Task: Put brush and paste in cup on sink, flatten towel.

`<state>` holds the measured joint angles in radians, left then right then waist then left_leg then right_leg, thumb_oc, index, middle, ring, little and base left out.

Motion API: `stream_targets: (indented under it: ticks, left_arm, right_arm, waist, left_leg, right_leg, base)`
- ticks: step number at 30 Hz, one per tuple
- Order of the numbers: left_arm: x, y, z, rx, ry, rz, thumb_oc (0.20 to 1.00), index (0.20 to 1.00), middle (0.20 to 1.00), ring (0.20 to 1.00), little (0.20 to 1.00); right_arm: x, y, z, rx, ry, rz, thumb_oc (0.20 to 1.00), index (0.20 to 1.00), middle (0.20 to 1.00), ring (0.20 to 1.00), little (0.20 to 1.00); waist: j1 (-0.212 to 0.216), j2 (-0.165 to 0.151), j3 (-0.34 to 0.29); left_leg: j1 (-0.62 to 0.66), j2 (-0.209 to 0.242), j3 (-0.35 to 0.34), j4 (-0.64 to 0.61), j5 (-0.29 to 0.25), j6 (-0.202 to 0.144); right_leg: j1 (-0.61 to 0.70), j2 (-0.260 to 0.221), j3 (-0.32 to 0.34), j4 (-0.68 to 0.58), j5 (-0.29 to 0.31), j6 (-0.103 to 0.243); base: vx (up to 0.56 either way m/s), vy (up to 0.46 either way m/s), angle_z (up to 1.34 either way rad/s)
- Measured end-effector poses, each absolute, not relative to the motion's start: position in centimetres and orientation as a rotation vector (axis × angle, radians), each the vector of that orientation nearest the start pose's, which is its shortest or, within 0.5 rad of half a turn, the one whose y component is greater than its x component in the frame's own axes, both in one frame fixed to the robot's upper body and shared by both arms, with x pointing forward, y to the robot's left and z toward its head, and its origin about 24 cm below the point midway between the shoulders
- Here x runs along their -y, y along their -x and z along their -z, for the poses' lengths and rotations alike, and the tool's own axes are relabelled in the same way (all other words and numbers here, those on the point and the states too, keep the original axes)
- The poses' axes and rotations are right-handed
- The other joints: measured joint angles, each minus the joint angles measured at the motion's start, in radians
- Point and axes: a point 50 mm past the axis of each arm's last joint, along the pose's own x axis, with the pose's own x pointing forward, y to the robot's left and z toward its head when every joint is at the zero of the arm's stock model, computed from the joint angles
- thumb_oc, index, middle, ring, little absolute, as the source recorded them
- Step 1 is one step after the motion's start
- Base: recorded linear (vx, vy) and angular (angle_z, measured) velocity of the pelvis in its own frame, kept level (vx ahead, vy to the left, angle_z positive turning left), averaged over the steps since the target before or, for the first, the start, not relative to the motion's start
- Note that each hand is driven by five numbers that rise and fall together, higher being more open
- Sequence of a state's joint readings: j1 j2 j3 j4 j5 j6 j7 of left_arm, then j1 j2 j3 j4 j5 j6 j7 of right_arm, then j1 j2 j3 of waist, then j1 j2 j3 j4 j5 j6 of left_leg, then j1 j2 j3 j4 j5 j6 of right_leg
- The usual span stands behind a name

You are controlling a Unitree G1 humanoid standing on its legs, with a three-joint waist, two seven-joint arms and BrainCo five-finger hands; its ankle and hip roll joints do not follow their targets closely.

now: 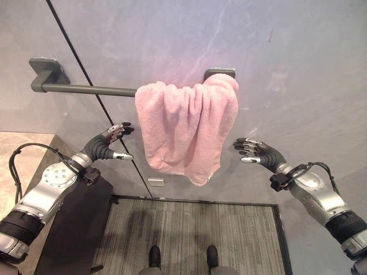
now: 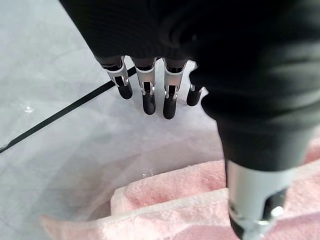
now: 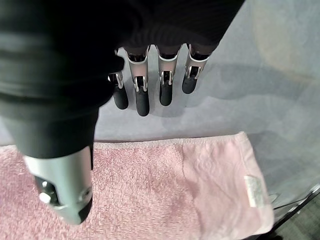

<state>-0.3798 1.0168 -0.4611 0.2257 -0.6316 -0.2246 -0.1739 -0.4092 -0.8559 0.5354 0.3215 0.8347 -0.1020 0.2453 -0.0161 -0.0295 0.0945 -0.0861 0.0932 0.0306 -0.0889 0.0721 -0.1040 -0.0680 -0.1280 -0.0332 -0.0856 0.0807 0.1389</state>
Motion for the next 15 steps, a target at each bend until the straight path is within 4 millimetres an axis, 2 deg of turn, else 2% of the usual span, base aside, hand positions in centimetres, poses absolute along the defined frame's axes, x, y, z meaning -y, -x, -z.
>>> stream_targets:
  ticks: [1, 2, 8, 12, 15]
  left_arm:
    - [-23.7, -30.9, -13.5, 0.088, -0.445, 0.434, 1.000, 1.000, 1.000, 1.000, 1.000]
    - [-23.1, -31.1, -13.8, 0.103, -0.437, 0.452, 1.000, 1.000, 1.000, 1.000, 1.000]
    - [-20.9, -30.6, -13.6, 0.127, -0.402, 0.526, 1.000, 1.000, 1.000, 1.000, 1.000]
    - [-20.2, -30.7, -13.4, 0.137, -0.374, 0.539, 1.000, 1.000, 1.000, 1.000, 1.000]
    - [-19.7, -30.7, -13.2, 0.139, -0.361, 0.549, 1.000, 1.000, 1.000, 1.000, 1.000]
  right_arm:
    - [21.5, -31.8, -8.5, -0.118, 0.102, -0.457, 1.000, 1.000, 1.000, 1.000, 1.000]
    - [20.7, -32.1, -8.8, -0.101, 0.086, -0.477, 1.000, 1.000, 1.000, 1.000, 1.000]
    - [19.1, -32.2, -8.8, -0.084, 0.053, -0.510, 1.000, 1.000, 1.000, 1.000, 1.000]
    - [18.6, -32.3, -8.8, -0.082, 0.051, -0.514, 1.000, 1.000, 1.000, 1.000, 1.000]
    - [17.4, -32.4, -9.1, -0.064, 0.043, -0.549, 1.000, 1.000, 1.000, 1.000, 1.000]
  waist:
    - [0.001, -0.008, 0.005]
    - [0.001, -0.013, 0.012]
    - [0.001, -0.026, 0.019]
    - [-0.002, -0.028, 0.020]
    - [-0.004, -0.028, 0.021]
  left_leg:
    - [0.000, 0.000, -0.002, 0.000, 0.003, -0.003]
    - [-0.001, 0.001, -0.002, 0.000, 0.005, -0.005]
    - [-0.002, 0.000, -0.002, 0.000, 0.005, -0.005]
    - [-0.001, 0.001, 0.001, 0.000, 0.005, -0.005]
    - [0.001, 0.003, 0.003, 0.000, 0.005, -0.005]
  right_leg:
    - [0.001, 0.000, -0.001, 0.000, 0.001, 0.000]
    - [0.000, 0.001, -0.001, 0.000, 0.002, -0.001]
    - [0.000, 0.000, -0.002, 0.000, 0.002, -0.001]
    - [0.000, 0.000, 0.000, 0.000, 0.002, -0.001]
    - [0.000, 0.002, 0.002, 0.000, 0.002, -0.001]
  base:
    - [0.00, 0.000, 0.00]
    - [0.00, 0.000, 0.00]
    - [0.00, 0.000, 0.00]
    - [0.00, 0.000, 0.00]
    - [0.00, 0.000, 0.00]
